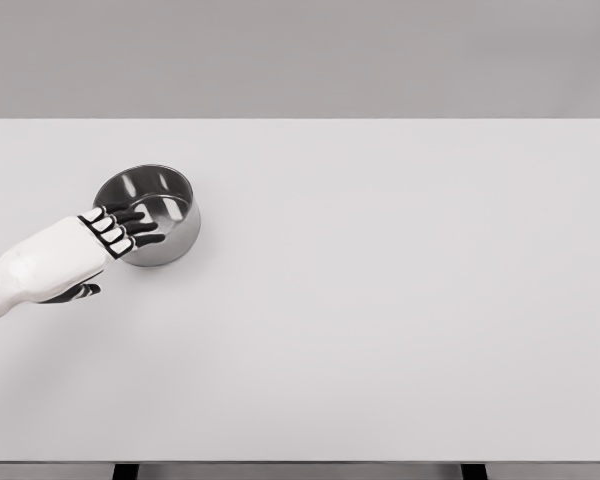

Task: Rotate pot handle

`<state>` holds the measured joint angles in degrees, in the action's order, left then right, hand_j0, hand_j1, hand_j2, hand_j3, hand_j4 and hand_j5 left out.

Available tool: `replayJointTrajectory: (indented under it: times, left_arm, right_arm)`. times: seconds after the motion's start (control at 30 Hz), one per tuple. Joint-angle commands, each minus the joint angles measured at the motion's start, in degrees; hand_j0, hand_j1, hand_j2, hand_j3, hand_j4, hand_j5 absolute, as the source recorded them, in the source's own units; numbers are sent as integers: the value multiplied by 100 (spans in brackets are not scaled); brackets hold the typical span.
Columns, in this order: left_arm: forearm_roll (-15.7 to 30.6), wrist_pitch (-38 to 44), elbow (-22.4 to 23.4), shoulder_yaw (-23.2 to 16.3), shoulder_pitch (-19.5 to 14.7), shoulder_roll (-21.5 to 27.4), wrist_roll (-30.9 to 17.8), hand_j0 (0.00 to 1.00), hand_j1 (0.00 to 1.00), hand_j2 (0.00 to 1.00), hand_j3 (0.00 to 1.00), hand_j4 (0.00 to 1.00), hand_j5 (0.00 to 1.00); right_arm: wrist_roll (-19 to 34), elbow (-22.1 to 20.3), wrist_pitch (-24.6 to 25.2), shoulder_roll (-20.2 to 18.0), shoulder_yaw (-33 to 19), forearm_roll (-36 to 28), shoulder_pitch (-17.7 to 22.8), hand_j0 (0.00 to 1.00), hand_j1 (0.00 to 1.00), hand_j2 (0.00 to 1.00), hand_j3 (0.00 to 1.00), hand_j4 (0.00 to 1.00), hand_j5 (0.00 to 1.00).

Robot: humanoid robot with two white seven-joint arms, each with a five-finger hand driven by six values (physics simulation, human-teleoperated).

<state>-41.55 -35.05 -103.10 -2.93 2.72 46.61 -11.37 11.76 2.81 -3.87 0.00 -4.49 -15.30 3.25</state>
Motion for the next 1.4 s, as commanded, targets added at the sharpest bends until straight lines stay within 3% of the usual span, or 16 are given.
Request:
replayJointTrajectory:
  times: [0.0,0.93,1.37]
  left_arm:
    - [-64,5,35,3,0,-12,4,100,100,100,100,100,100]
    - [-29,78,624,231,-105,-29,4,100,100,100,100,100,100]
    - [-20,104,993,258,-334,-38,4,100,100,100,100,100,100]
  right_arm:
    - [1,0,1,0,0,1,0,100,100,100,100,100,100]
    - [1,0,1,0,0,1,0,100,100,100,100,100,100]
    - [1,0,1,0,0,1,0,100,100,100,100,100,100]
